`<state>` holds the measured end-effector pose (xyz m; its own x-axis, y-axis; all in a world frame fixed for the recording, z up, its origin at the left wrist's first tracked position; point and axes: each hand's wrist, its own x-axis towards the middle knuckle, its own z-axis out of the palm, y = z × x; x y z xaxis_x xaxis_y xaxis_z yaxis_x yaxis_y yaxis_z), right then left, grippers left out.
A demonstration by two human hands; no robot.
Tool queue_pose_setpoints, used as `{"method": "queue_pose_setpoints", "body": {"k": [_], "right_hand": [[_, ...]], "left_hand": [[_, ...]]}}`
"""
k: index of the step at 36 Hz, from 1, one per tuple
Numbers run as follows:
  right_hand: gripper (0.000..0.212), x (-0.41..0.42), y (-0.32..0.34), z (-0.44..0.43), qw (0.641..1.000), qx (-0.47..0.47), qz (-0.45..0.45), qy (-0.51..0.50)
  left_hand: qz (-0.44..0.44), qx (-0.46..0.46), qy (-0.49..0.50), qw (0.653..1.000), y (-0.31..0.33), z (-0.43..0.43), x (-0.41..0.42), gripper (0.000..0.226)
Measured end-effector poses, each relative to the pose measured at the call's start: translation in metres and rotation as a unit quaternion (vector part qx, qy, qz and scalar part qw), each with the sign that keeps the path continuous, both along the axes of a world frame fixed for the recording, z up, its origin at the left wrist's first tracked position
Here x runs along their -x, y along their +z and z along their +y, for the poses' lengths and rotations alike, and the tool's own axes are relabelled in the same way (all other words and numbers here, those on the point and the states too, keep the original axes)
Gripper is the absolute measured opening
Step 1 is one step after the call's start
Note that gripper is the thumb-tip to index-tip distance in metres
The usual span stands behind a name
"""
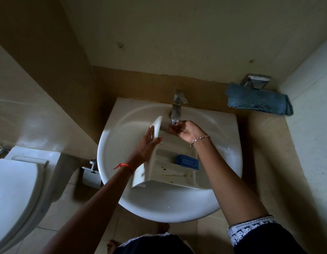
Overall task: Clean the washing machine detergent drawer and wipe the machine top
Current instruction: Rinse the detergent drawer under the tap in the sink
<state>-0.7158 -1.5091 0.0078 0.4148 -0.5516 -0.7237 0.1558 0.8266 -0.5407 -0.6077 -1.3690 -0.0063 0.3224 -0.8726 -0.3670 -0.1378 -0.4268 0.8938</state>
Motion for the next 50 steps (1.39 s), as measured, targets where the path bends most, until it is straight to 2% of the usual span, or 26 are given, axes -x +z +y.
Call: {"method": "queue_pose_setpoints", "body": {"k": [4,9,13,15,17,19,22,24,26,31,35,37,38,39,41,43,46,50], "right_hand": [[0.026,-0.007,-0.002,0.0,0.997,-0.039,-0.041,-0.052],[0.03,-0.013,-0.004,0.0,0.999,-0.035,-0.025,-0.034],[0.034,-0.012,-0.002,0.01,0.997,-0.055,-0.044,0.024],[0.036,-0.008,-0.001,0.013,0.992,-0.058,-0.055,0.094],[0.037,-0.002,-0.001,0.01,0.983,-0.028,-0.034,0.18],[0.038,0.004,-0.004,0.005,0.979,-0.014,0.0,0.202],[0.035,0.009,-0.008,-0.001,0.991,0.004,0.052,0.121],[0.028,0.008,-0.01,-0.006,0.999,-0.007,0.03,0.018],[0.02,0.006,-0.009,-0.008,0.999,-0.025,-0.005,-0.043],[0.02,-0.003,-0.002,0.0,0.996,-0.033,-0.064,-0.054],[0.026,-0.016,-0.009,0.017,0.996,0.034,-0.071,-0.048],[0.024,-0.018,-0.019,0.029,0.993,0.11,-0.025,-0.026],[0.021,-0.017,-0.024,0.035,0.982,0.185,0.023,0.01],[0.023,-0.014,-0.027,0.04,0.955,0.279,0.074,0.068],[0.028,-0.009,-0.033,0.045,0.866,0.439,0.153,0.183],[0.031,-0.004,-0.035,0.046,0.791,0.523,0.185,0.259],[0.039,0.009,-0.039,0.046,0.705,0.598,0.203,0.324],[0.049,0.037,-0.045,0.042,0.653,0.599,0.286,0.364]], "left_hand": [[0.013,0.001,-0.003,1.0,0.001,-0.001,0.001,0.066],[0.017,0.004,-0.004,1.0,0.0,-0.001,0.001,0.066],[0.024,0.01,0.002,1.0,0.0,-0.001,0.002,0.065],[0.023,0.012,0.005,1.0,0.0,-0.001,0.002,0.065],[0.029,0.016,0.005,0.999,0.0,-0.001,0.002,0.065],[0.032,0.017,0.003,0.999,0.0,0.0,0.002,0.065],[0.011,0.016,-0.002,1.0,-0.002,0.0,0.001,0.065],[0.007,0.014,0.0,1.0,-0.002,0.0,0.001,0.065],[0.01,0.015,0.004,1.0,-0.002,0.0,0.001,0.065],[0.016,0.017,-0.003,1.0,-0.002,0.0,0.001,0.066],[0.02,0.019,0.0,1.0,-0.004,-0.001,0.001,0.066],[0.017,0.016,0.002,1.0,-0.005,-0.002,0.001,0.066],[0.017,0.014,0.003,1.0,-0.006,-0.002,0.001,0.066],[0.018,0.014,0.005,1.0,-0.006,-0.002,0.001,0.066],[0.017,0.013,0.005,1.0,-0.005,-0.002,0.001,0.066],[0.014,0.014,0.003,1.0,-0.005,-0.002,0.001,0.065],[0.015,0.015,0.0,1.0,-0.005,-0.002,0.0,0.064],[0.014,0.011,-0.009,1.0,-0.007,-0.001,-0.002,0.066]]}}
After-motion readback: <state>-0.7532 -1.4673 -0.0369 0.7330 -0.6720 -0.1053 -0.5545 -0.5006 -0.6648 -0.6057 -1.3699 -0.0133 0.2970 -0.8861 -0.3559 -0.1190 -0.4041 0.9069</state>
